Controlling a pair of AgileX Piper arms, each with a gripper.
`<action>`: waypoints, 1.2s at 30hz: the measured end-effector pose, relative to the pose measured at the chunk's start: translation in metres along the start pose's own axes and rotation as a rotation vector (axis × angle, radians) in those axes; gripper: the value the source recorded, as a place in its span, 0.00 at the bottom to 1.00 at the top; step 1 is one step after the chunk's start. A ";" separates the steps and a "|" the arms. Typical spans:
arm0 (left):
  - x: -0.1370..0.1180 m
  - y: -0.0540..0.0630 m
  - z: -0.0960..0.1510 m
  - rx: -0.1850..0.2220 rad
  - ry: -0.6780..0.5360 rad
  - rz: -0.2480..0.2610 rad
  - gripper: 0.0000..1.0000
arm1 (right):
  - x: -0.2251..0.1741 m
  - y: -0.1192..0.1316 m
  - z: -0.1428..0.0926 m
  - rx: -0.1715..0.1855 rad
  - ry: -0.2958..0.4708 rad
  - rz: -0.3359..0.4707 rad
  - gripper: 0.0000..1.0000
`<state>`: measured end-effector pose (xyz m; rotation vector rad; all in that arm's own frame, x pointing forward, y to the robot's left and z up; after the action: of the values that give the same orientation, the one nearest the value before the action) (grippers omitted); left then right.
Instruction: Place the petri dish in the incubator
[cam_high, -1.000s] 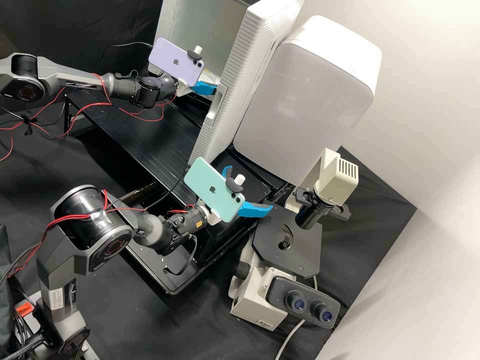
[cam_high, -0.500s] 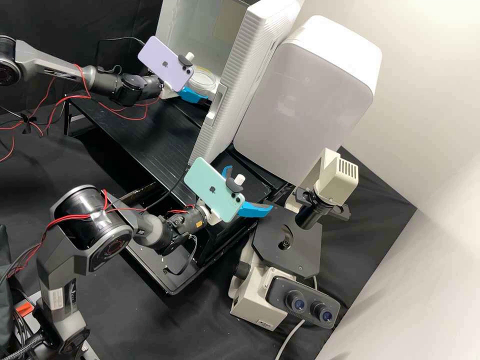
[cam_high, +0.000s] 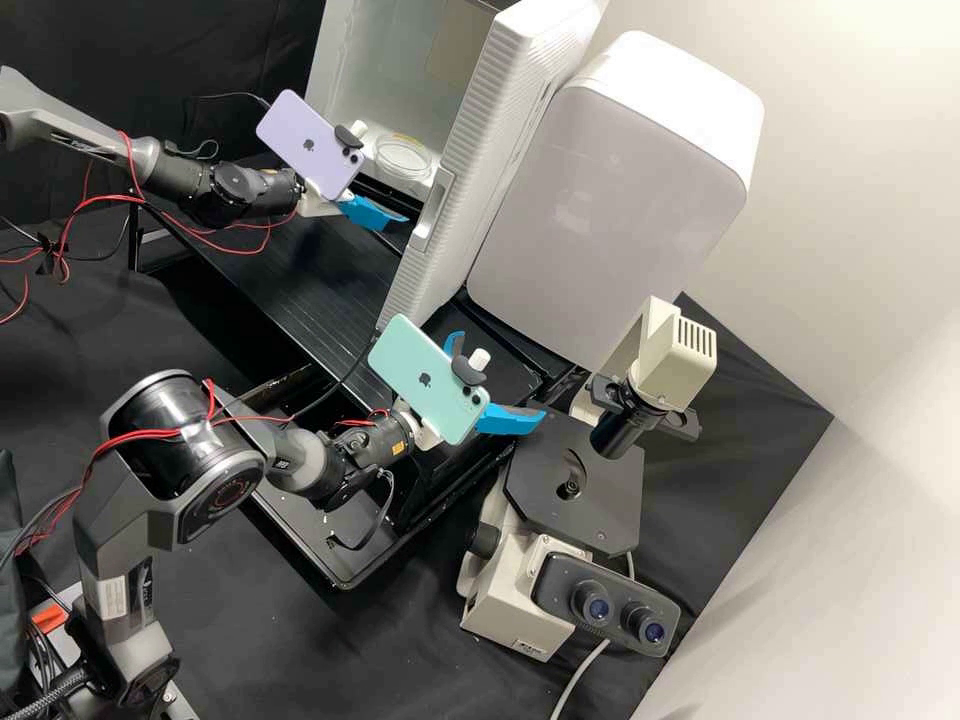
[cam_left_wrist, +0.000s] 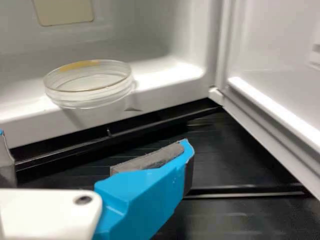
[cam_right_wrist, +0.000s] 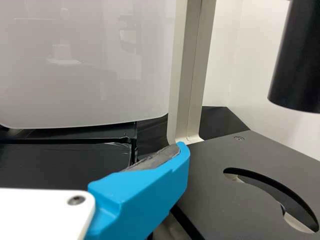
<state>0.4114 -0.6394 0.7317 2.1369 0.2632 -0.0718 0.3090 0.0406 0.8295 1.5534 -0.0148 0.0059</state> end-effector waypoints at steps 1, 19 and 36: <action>-0.003 -0.001 0.002 0.004 -0.021 0.001 1.00 | 0.000 0.000 0.000 0.000 0.000 0.000 1.00; -0.035 0.010 0.027 0.037 -0.322 0.029 1.00 | 0.000 0.000 0.000 0.000 0.000 0.000 1.00; -0.026 0.003 0.035 -0.028 -0.306 -0.018 1.00 | 0.000 0.000 0.000 0.000 0.000 0.000 1.00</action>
<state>0.3887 -0.6741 0.7188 2.0616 0.1023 -0.3993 0.3090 0.0406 0.8295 1.5534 -0.0148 0.0059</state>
